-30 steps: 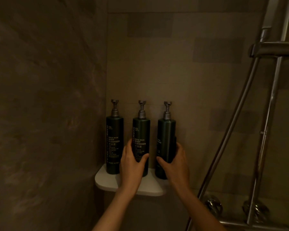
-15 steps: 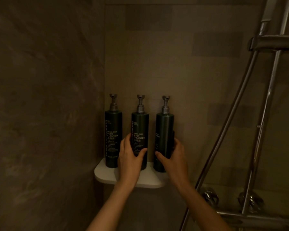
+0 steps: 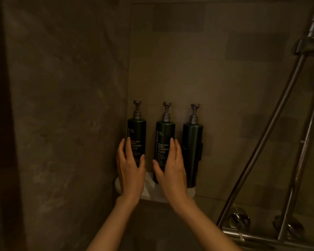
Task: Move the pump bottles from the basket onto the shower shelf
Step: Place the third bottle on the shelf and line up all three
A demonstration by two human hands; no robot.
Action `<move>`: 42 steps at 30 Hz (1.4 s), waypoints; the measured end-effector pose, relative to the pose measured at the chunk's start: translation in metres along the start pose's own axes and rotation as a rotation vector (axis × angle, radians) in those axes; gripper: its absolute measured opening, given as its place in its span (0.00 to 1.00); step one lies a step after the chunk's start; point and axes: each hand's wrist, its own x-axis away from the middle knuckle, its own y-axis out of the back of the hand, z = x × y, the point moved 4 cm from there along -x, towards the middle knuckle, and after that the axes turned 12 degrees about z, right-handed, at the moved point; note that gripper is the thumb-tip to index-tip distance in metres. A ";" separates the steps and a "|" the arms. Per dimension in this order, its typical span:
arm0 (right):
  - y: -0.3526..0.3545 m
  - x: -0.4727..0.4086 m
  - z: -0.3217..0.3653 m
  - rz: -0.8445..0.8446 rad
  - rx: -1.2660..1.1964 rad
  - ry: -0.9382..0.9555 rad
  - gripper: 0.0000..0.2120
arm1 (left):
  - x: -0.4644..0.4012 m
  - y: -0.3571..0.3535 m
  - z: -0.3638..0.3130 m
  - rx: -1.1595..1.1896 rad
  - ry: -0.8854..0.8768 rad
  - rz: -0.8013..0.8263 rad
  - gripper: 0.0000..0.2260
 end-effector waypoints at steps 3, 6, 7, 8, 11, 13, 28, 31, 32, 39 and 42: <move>-0.011 -0.006 -0.001 0.031 -0.008 -0.076 0.40 | -0.004 -0.005 0.012 0.051 0.036 0.057 0.34; -0.016 -0.009 -0.003 -0.008 -0.030 -0.156 0.41 | -0.009 -0.009 0.020 0.126 0.104 0.086 0.35; -0.017 -0.010 -0.003 -0.029 -0.041 -0.173 0.41 | -0.011 -0.010 0.021 0.145 0.109 0.090 0.35; -0.018 -0.011 -0.003 -0.050 -0.055 -0.187 0.40 | -0.012 -0.011 0.023 0.162 0.109 0.093 0.34; -0.020 -0.012 -0.006 -0.073 -0.111 -0.233 0.39 | -0.015 -0.012 0.026 0.202 0.108 0.100 0.33; -0.022 -0.013 -0.008 -0.079 -0.130 -0.243 0.38 | -0.016 -0.012 0.026 0.216 0.105 0.100 0.33; -0.025 -0.016 -0.009 -0.067 -0.140 -0.234 0.37 | -0.018 -0.008 0.028 0.269 0.088 0.113 0.32; -0.024 -0.016 -0.011 -0.066 -0.140 -0.234 0.37 | -0.018 -0.009 0.030 0.273 0.096 0.118 0.33; -0.024 -0.016 -0.011 -0.064 -0.142 -0.235 0.37 | -0.018 -0.009 0.030 0.274 0.096 0.118 0.33; -0.024 -0.015 -0.014 -0.068 -0.134 -0.228 0.37 | -0.017 -0.009 0.029 0.263 0.078 0.119 0.33; -0.023 -0.016 -0.015 -0.074 -0.122 -0.227 0.37 | -0.018 -0.009 0.029 0.258 0.078 0.122 0.33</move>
